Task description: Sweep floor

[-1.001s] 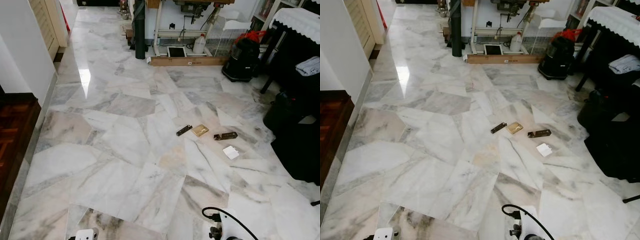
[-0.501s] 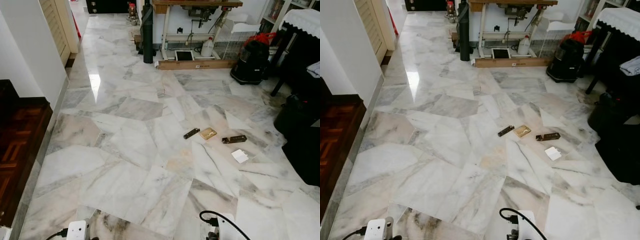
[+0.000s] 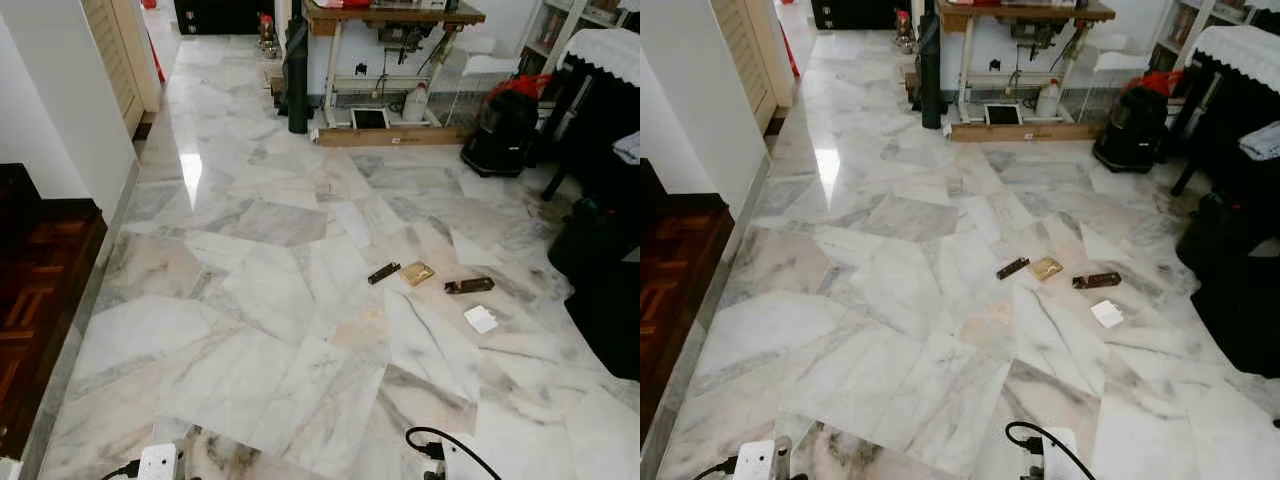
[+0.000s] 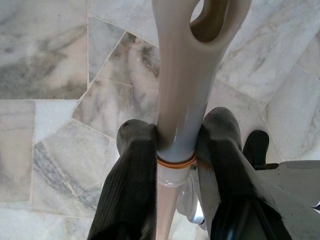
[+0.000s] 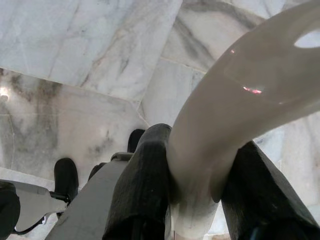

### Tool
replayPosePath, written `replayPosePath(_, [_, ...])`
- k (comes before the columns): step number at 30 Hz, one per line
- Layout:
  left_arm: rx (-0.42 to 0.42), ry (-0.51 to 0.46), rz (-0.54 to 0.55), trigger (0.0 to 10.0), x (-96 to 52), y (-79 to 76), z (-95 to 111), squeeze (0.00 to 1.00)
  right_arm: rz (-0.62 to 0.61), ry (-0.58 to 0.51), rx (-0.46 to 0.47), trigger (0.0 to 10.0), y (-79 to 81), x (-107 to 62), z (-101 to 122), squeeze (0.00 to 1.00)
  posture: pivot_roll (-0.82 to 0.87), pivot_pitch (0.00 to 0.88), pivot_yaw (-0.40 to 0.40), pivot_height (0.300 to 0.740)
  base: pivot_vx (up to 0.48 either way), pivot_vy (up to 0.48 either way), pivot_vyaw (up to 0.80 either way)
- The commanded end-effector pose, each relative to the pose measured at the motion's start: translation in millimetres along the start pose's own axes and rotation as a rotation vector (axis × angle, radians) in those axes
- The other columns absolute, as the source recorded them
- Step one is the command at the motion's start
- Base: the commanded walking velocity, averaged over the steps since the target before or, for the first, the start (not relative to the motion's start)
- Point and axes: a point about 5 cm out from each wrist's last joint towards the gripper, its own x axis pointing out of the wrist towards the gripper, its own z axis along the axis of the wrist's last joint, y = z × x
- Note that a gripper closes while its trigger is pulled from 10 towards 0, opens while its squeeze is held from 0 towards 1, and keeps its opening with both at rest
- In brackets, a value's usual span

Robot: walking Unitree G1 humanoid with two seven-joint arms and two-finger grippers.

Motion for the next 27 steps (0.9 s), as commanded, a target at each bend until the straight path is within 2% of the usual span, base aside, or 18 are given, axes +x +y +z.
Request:
replayPosePath(1, [-0.024, 0.010, -0.006, 10.0, -1.0, -2.5, -5, 0.00, -0.005, -0.011, 0.005, 10.0, -0.9, 0.3, 3, 0.00, 0.06, 0.048, -0.063, 0.740, 0.285, 0.000, 0.00])
replayPosePath(16, [-0.022, 0.020, -0.006, 10.0, -1.6, -2.8, -8, 0.00, -0.006, -0.021, -0.004, 10.0, -7.8, 0.0, 7, 0.00, 0.06, 0.041, -0.061, 0.740, 0.294, 0.000, 0.00])
replayPosePath(27, [0.005, -0.002, -0.019, 10.0, 0.3, -3.1, 0, 0.00, 0.015, -0.031, -0.004, 10.0, 3.6, 1.3, 9, 0.00, 0.06, 0.031, -0.045, 0.740, 0.301, 0.000, 0.00])
